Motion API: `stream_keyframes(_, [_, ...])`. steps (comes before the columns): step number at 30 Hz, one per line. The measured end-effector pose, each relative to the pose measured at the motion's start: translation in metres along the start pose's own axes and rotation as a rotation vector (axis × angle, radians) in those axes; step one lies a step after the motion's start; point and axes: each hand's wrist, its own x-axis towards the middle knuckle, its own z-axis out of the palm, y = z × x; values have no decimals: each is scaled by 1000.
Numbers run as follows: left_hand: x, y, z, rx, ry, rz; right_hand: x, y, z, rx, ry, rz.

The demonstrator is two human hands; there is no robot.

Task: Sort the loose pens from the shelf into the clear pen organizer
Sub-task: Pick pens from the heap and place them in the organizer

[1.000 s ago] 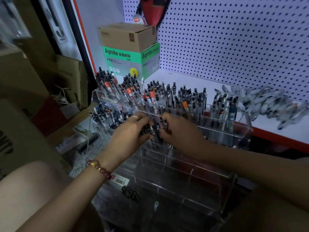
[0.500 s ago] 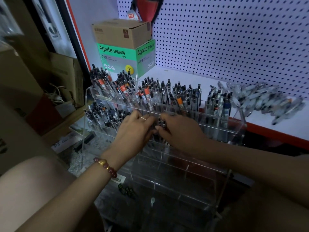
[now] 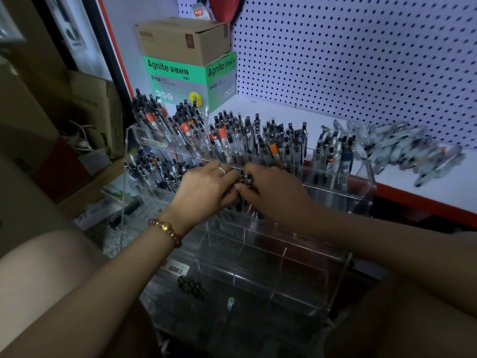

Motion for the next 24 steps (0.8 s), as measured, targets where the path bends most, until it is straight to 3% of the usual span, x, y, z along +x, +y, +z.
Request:
stream_keyframes(16, [7,-15,0,-134,-2,113,-2,-9,-2,-14,48,-29])
stream_keyframes(20, [11,-14,-8,-67,-13,143,-3,-4,-3,-49,9,35])
stream_keyframes(24, [13,-15,-11,-104,-25,139,-10,-4,3,25,-74,-13])
